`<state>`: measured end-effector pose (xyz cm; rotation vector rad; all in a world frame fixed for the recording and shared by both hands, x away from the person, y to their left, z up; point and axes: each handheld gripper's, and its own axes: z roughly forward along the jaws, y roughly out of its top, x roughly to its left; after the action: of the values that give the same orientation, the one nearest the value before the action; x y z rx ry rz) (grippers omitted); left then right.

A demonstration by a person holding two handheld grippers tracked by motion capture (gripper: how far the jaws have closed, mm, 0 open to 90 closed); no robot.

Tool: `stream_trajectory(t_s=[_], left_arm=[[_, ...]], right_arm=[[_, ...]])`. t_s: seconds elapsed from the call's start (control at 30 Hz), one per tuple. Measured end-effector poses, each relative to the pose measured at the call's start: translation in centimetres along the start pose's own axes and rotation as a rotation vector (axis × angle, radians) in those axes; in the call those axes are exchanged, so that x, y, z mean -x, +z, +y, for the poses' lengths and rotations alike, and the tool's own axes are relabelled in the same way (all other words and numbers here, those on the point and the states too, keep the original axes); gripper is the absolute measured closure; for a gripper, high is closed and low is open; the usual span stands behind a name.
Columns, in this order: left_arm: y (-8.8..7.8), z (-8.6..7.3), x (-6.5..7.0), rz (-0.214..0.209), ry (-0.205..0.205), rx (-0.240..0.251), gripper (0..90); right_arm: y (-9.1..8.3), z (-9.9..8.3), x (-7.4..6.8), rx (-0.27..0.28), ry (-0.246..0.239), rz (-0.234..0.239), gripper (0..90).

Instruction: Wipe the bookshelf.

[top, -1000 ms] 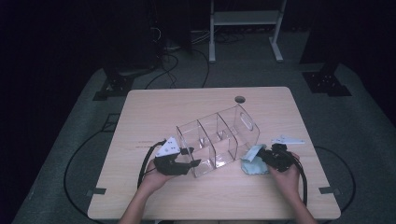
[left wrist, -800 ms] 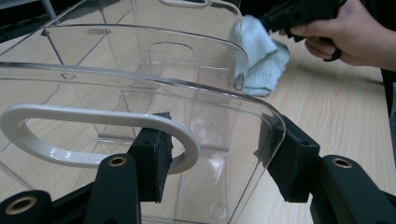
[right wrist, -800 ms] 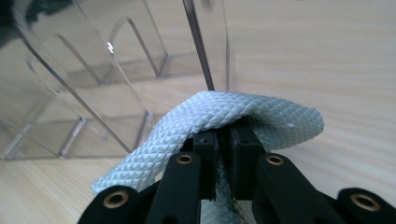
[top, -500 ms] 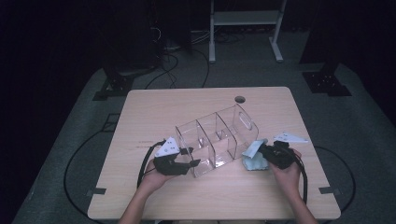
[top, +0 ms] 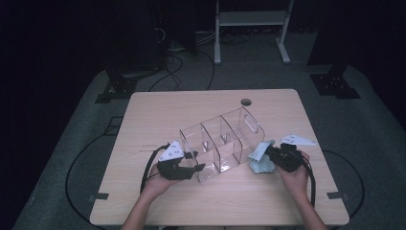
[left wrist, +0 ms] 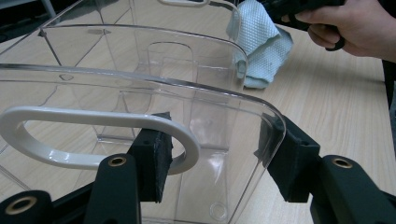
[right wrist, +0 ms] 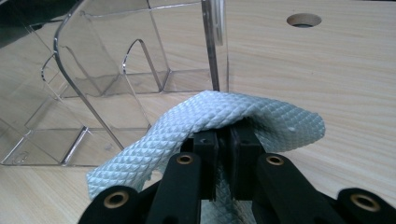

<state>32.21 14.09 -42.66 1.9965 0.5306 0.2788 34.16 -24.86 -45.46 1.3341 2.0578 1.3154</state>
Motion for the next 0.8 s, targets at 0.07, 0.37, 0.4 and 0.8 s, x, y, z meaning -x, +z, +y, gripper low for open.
stream_trajectory(t_s=[0.07, 0.37, 0.4, 0.8], left_arm=[[0.0, 0.0, 0.0, 0.0, 0.0, -0.001, 45.5], [0.0, 0.0, 0.0, 0.002, 0.003, -0.004, 45.5], [0.0, 0.0, 0.0, 0.002, 0.004, -0.006, 45.4], [0.0, 0.0, 0.0, 0.002, 0.008, -0.006, 45.4]], right_arm=[[0.7, -0.5, 0.3, -0.031, 0.011, 0.008, 83.2], [0.3, -0.1, 0.1, -0.01, 0.017, 0.014, 83.3], [0.2, -0.1, 0.0, -0.008, 0.015, 0.014, 83.3], [0.2, 0.0, 0.1, -0.005, 0.008, 0.018, 83.2]])
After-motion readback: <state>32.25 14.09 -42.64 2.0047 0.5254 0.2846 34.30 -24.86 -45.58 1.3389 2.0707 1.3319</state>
